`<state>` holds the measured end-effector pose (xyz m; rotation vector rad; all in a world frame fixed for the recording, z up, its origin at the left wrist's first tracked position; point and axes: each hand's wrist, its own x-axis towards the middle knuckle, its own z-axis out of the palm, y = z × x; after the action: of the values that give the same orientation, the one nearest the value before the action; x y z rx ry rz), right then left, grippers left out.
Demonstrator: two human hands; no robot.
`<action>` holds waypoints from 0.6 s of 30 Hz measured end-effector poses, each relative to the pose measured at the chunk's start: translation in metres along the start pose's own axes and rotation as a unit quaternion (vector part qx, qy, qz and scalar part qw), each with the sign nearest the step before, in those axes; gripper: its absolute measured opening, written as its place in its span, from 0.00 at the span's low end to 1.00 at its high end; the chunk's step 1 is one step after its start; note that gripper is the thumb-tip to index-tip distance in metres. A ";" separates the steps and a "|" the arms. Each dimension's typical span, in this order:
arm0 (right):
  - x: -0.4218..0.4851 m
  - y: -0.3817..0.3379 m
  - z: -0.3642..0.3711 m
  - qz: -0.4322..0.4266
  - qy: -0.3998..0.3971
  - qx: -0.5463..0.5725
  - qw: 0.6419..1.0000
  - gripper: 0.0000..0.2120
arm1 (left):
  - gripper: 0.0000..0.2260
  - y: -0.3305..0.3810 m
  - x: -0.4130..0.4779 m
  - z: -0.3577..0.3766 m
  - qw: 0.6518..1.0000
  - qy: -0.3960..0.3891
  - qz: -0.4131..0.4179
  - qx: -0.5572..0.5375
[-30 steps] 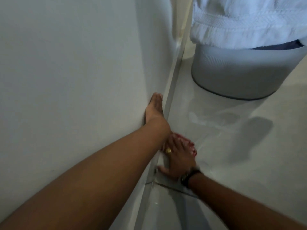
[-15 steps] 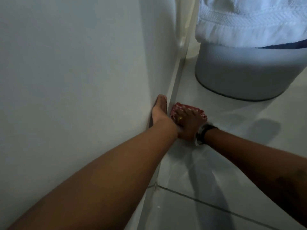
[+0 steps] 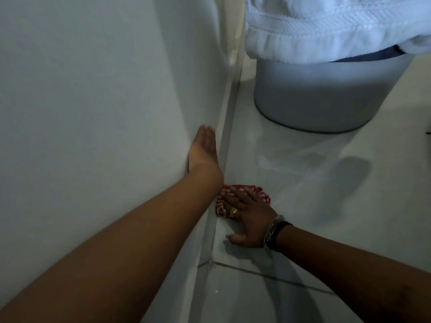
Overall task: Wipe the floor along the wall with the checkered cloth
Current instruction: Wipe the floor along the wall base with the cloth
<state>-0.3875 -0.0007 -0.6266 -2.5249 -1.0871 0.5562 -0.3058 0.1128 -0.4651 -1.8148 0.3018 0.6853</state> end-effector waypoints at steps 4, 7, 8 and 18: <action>0.006 0.013 -0.009 -0.018 0.009 -0.028 0.999 0.42 | 0.45 -0.008 -0.013 0.000 0.999 0.025 0.011 -0.023; 0.032 0.030 -0.024 0.050 0.051 -0.028 0.997 0.43 | 0.46 -0.014 -0.022 -0.002 0.999 0.033 0.002 -0.018; 0.044 0.038 -0.033 0.080 0.060 -0.026 0.995 0.43 | 0.47 -0.014 -0.024 0.000 0.999 0.034 0.000 -0.015; 0.044 0.029 -0.052 0.091 -0.028 -0.006 0.995 0.49 | 0.57 -0.007 -0.049 0.001 1.000 0.002 0.004 -0.018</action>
<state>-0.3172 0.0060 -0.6043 -2.6513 -0.8850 0.6737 -0.3420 0.1103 -0.4310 -1.8494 0.3007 0.6962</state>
